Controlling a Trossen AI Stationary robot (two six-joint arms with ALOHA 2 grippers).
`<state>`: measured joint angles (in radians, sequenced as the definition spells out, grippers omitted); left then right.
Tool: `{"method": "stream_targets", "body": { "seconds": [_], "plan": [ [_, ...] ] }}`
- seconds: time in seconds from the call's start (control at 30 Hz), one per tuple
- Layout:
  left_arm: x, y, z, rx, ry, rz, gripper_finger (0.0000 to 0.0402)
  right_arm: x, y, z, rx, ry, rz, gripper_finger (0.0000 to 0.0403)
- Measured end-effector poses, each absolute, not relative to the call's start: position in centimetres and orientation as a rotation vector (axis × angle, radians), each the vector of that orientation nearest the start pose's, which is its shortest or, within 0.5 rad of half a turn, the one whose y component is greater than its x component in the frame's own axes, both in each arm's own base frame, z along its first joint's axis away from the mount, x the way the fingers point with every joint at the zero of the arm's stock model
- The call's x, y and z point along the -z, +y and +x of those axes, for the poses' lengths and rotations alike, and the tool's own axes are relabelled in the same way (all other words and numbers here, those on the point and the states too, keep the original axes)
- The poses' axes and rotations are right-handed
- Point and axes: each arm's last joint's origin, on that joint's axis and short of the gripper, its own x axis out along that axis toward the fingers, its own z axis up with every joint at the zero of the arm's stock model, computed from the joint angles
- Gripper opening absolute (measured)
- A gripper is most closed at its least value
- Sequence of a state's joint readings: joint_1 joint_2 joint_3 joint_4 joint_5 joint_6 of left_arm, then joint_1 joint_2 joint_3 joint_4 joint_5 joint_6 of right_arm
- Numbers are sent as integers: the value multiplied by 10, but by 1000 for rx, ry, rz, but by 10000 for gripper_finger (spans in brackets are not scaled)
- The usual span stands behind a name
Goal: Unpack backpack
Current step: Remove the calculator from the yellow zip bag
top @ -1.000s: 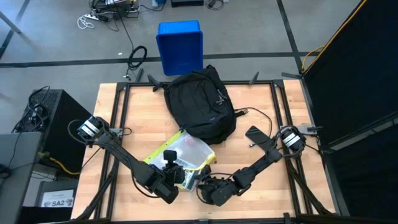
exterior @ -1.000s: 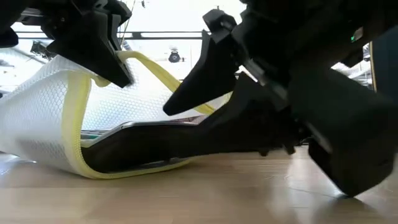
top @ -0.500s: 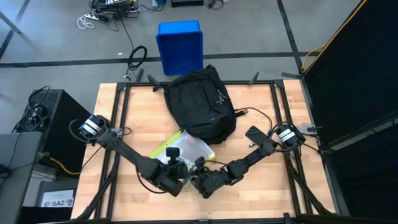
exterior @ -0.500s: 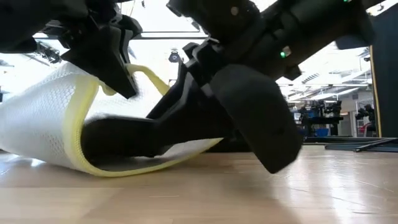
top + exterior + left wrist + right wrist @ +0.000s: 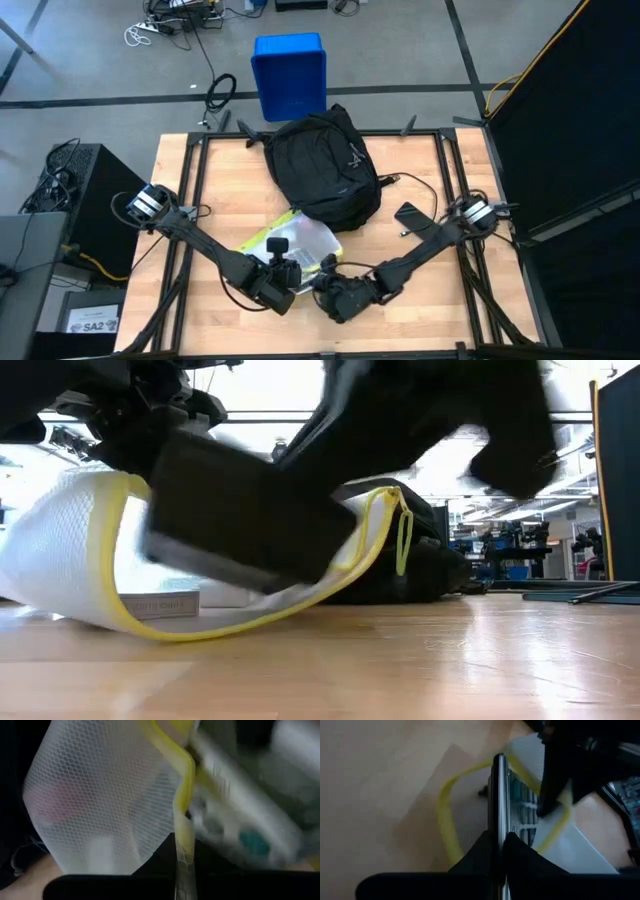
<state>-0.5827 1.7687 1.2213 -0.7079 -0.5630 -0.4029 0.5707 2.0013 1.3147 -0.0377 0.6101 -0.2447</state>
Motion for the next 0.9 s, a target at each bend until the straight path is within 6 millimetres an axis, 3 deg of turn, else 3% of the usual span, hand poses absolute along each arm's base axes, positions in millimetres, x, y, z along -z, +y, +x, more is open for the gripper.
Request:
{"method": "stream_targets", "body": {
  "seconds": [0.2, 0.4, 0.6, 0.9],
  "plan": [
    [-206, -178, 299, -198, 945, 276, 0, -225, 232, 333, -59, 623, -572, 1],
    [-196, -174, 292, -187, 1037, 327, 0, -264, 237, 299, -62, 680, -497, 1],
    [-196, -173, 291, -212, 1042, 312, 0, -274, 229, 280, -35, 753, -433, 1],
    [-198, -173, 291, -225, 1025, 311, 0, -255, 198, 254, 239, 1120, -301, 0]
  ]
}}
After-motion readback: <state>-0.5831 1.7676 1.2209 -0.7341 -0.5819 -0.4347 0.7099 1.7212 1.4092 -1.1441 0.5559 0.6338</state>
